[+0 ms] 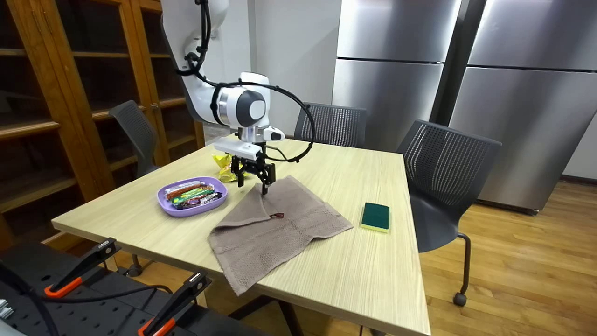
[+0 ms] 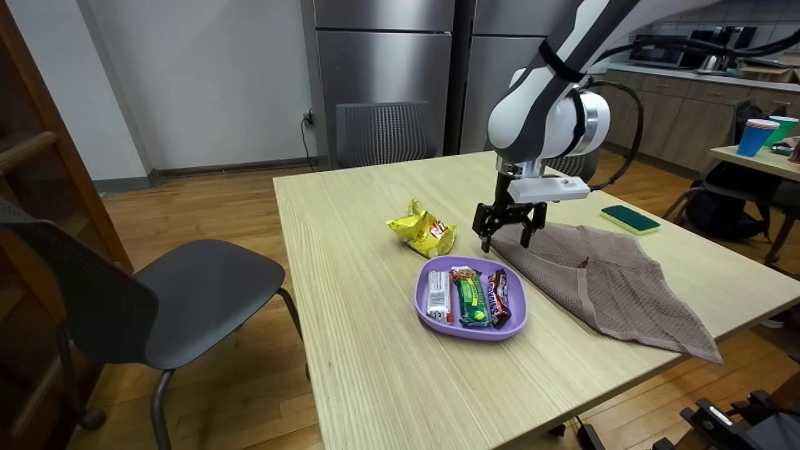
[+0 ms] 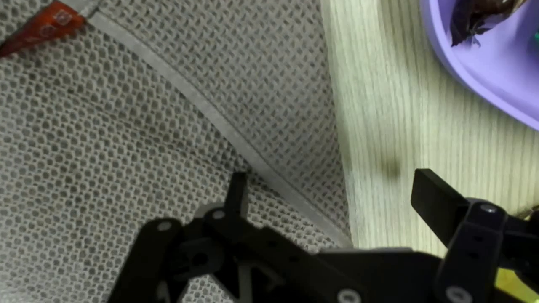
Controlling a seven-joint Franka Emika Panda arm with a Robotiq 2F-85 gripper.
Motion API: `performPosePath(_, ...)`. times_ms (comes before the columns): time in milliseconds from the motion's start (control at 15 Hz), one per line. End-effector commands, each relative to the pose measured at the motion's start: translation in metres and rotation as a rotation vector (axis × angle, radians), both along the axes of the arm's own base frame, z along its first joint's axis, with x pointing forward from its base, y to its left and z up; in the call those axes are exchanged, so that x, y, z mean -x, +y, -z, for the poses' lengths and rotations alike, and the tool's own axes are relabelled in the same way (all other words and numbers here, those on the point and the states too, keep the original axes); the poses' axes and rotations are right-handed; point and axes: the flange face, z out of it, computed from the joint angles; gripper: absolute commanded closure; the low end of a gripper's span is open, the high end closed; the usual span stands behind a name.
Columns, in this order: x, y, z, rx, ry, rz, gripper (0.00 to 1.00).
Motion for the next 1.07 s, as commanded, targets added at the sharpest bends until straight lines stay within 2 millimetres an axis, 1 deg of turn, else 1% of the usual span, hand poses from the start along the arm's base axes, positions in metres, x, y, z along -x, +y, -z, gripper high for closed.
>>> performPosePath(0, -0.008, -0.002, -0.003, -0.030, 0.014, -0.016, 0.28)
performPosePath(67, -0.008, -0.002, -0.005, -0.031, 0.012, -0.017, 0.34)
performPosePath(133, -0.008, -0.003, -0.007, -0.034, 0.008, -0.017, 0.44)
performPosePath(267, -0.008, -0.002, -0.012, -0.036, -0.001, -0.020, 0.60)
performPosePath(400, -0.009, -0.003, -0.015, -0.034, -0.010, -0.023, 0.73)
performPosePath(600, -0.008, -0.004, -0.019, -0.029, -0.019, -0.025, 0.97)
performPosePath(667, -0.008, -0.004, -0.021, -0.025, -0.022, -0.026, 1.00)
performPosePath(1000, -0.004, -0.001, -0.025, -0.014, -0.031, -0.032, 0.99)
